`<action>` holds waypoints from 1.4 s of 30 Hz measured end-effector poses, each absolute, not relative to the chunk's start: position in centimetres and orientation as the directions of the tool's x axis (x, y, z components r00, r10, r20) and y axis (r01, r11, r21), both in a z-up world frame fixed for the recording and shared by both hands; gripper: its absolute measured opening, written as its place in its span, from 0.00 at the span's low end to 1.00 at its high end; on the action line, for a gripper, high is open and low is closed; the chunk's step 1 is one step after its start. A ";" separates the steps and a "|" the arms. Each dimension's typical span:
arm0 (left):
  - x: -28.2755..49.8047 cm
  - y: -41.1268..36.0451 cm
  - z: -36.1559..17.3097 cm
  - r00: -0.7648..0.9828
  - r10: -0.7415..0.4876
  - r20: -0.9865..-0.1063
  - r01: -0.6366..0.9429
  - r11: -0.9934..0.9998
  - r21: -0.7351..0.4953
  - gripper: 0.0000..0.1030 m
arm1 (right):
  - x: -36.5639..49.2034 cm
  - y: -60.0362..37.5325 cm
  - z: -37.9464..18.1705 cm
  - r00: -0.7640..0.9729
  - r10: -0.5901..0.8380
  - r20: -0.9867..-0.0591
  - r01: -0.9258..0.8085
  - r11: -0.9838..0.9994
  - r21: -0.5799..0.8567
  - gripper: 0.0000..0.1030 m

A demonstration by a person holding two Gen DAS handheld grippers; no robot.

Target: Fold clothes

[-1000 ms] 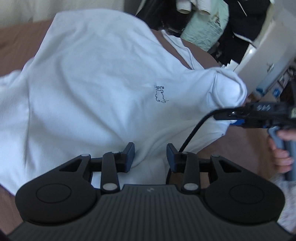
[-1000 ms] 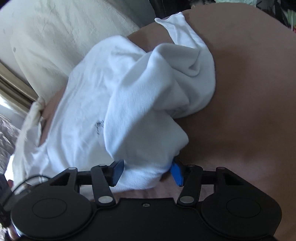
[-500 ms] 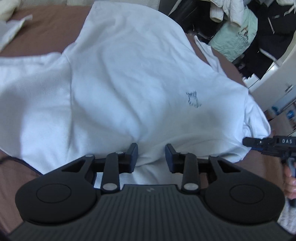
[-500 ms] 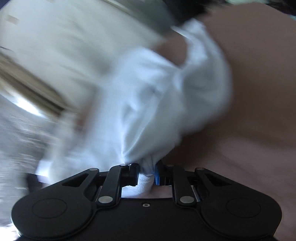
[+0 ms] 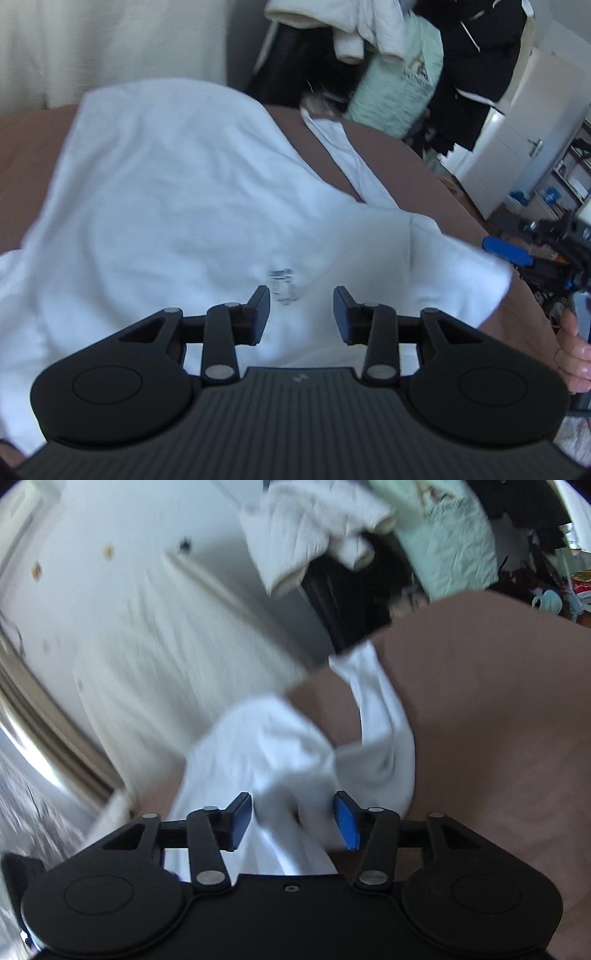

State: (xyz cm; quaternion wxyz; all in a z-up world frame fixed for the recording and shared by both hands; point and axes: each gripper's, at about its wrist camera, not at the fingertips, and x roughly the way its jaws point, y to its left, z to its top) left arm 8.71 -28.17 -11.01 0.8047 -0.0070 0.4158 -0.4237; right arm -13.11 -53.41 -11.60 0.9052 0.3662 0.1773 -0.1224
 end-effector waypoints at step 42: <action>11.2 -30.1 -16.0 0.229 -0.531 -0.816 0.627 0.721 -0.294 0.38 | -16.1 -61.9 -18.3 0.534 -0.504 -0.679 0.766 0.628 0.137 0.53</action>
